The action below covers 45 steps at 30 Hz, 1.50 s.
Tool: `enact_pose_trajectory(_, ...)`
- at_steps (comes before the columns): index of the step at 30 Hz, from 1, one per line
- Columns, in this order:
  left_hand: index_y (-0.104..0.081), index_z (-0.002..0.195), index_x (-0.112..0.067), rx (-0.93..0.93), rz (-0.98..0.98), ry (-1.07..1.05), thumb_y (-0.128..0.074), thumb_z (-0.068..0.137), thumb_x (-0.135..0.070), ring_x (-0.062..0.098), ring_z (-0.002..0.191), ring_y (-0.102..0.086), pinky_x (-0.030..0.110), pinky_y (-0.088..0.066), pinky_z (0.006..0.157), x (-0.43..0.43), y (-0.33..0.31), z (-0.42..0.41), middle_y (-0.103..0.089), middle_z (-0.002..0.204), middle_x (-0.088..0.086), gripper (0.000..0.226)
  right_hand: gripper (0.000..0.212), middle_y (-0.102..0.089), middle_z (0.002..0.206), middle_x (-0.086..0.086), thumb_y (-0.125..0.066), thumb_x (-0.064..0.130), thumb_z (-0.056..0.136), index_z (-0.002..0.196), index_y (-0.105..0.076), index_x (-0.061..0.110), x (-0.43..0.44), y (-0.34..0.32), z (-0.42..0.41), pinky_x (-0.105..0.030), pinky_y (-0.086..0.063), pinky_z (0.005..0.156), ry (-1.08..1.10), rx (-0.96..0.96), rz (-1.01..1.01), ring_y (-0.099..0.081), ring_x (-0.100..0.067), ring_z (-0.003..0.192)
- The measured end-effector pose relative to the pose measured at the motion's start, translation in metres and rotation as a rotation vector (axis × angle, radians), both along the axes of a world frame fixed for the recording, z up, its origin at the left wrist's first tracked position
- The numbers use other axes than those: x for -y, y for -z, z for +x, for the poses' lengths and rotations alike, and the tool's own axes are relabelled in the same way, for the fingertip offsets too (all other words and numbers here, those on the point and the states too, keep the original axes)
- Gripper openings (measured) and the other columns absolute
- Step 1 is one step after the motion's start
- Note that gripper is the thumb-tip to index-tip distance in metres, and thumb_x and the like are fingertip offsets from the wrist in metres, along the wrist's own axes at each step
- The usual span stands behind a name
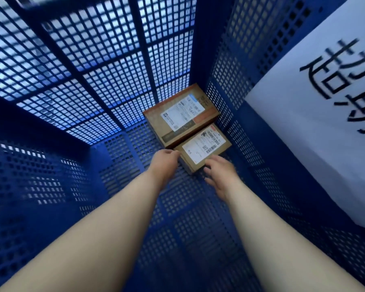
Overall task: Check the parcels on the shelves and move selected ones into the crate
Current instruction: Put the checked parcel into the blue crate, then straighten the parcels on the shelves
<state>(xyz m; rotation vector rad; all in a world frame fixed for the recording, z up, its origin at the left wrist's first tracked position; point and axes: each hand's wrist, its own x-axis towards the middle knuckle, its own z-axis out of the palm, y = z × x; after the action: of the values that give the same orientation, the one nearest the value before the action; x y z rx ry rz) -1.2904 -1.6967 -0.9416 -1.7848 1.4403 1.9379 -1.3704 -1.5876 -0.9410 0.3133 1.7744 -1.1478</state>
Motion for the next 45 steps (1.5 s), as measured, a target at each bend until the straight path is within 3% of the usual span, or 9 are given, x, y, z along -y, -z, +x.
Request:
enact_pose_trajectory(5, -0.060, 0.108, -0.009, -0.063, -0.101, -0.121, -0.045, 0.097, -0.018, 0.020, 0.079, -0.056, 0.032, -0.045, 0.065, 0.001, -0.084, 0.009, -0.061, 0.084, 0.004, 0.021, 0.038, -0.059, 0.128, -0.007, -0.051, 0.012, 0.094, 0.131, -0.056, 0.014, 0.019, -0.078, 0.001, -0.038, -0.046, 0.098, -0.157, -0.088, -0.030, -0.055, -0.021, 0.117)
enact_pose_trajectory(10, -0.057, 0.114, -0.013, -0.182, -0.171, -0.303, -0.042, 0.099, -0.013, 0.012, 0.077, -0.059, 0.025, -0.045, 0.063, 0.003, -0.203, 0.030, -0.062, 0.089, -0.001, 0.021, 0.033, -0.061, 0.127, -0.008, -0.049, 0.012, 0.095, 0.127, -0.060, 0.013, 0.035, -0.194, 0.011, -0.033, -0.048, 0.094, -0.357, -0.189, -0.120, -0.057, -0.021, 0.114)
enact_pose_trajectory(13, -0.058, 0.111, -0.013, -0.267, -0.217, -0.424, -0.041, 0.099, -0.010, 0.011, 0.072, -0.060, 0.025, -0.043, 0.060, -0.002, -0.285, 0.051, -0.064, 0.087, -0.002, 0.021, 0.027, -0.067, 0.110, -0.005, -0.049, 0.008, 0.096, 0.118, -0.064, 0.014, 0.038, -0.277, 0.023, -0.016, -0.049, 0.068, -0.456, -0.270, -0.205, -0.061, -0.015, 0.094)
enact_pose_trajectory(16, -0.060, 0.102, -0.014, -0.338, -0.286, -0.507, -0.044, 0.097, -0.008, 0.014, 0.072, -0.060, 0.025, -0.043, 0.059, -0.015, -0.372, 0.081, -0.066, 0.091, 0.001, 0.018, 0.029, -0.065, 0.116, -0.007, -0.049, 0.007, 0.095, 0.120, -0.064, 0.008, 0.040, -0.364, 0.038, -0.021, -0.045, 0.075, -0.594, -0.376, -0.284, -0.061, -0.017, 0.101)
enact_pose_trajectory(20, -0.061, 0.095, -0.014, -0.438, -0.368, -0.631, -0.045, 0.097, -0.007, 0.017, 0.071, -0.060, 0.028, -0.045, 0.062, -0.039, -0.485, 0.128, -0.066, 0.088, 0.004, 0.018, 0.027, -0.068, 0.107, -0.005, -0.050, 0.009, 0.095, 0.116, -0.066, 0.011, 0.036, -0.487, 0.070, -0.018, -0.040, 0.064, -0.740, -0.453, -0.419, -0.055, -0.008, 0.079)
enact_pose_trajectory(26, -0.061, 0.106, -0.011, -0.511, -0.505, -0.751, -0.043, 0.098, -0.010, 0.020, 0.081, -0.062, 0.031, -0.050, 0.071, -0.082, -0.634, 0.210, -0.067, 0.095, 0.006, 0.019, 0.027, -0.070, 0.111, -0.001, -0.051, 0.014, 0.095, 0.114, -0.068, 0.018, 0.013, -0.655, 0.140, -0.030, -0.049, 0.088, -0.900, -0.518, -0.636, -0.064, -0.018, 0.102)
enact_pose_trajectory(33, -0.063, 0.099, -0.014, -0.613, -0.730, -0.812, -0.043, 0.098, -0.007, 0.018, 0.075, -0.062, 0.030, -0.050, 0.072, -0.151, -0.788, 0.305, -0.068, 0.089, 0.004, 0.021, 0.025, -0.071, 0.104, -0.004, -0.049, 0.007, 0.095, 0.099, -0.069, 0.023, -0.040, -0.803, 0.237, -0.028, -0.046, 0.079, -1.002, -0.498, -0.878, -0.063, -0.018, 0.093)
enact_pose_trajectory(40, -0.063, 0.107, -0.012, -0.647, -0.953, -0.875, -0.046, 0.098, -0.007, 0.018, 0.078, -0.062, 0.029, -0.051, 0.072, -0.269, -0.886, 0.426, -0.069, 0.094, 0.005, 0.020, 0.025, -0.071, 0.109, -0.005, -0.048, 0.007, 0.097, 0.107, -0.070, 0.017, -0.124, -0.900, 0.363, -0.025, -0.050, 0.079, -1.133, -0.444, -1.085, -0.066, -0.018, 0.094)
enact_pose_trajectory(45, -0.063, 0.108, -0.015, -0.501, -1.129, -0.993, -0.048, 0.096, -0.008, 0.014, 0.073, -0.062, 0.026, -0.050, 0.068, -0.363, -0.927, 0.525, -0.069, 0.093, 0.003, 0.020, 0.025, -0.071, 0.109, -0.004, -0.047, 0.009, 0.097, 0.100, -0.070, 0.021, -0.183, -0.944, 0.467, -0.037, -0.049, 0.093, -1.264, -0.320, -1.174, -0.067, -0.021, 0.102)
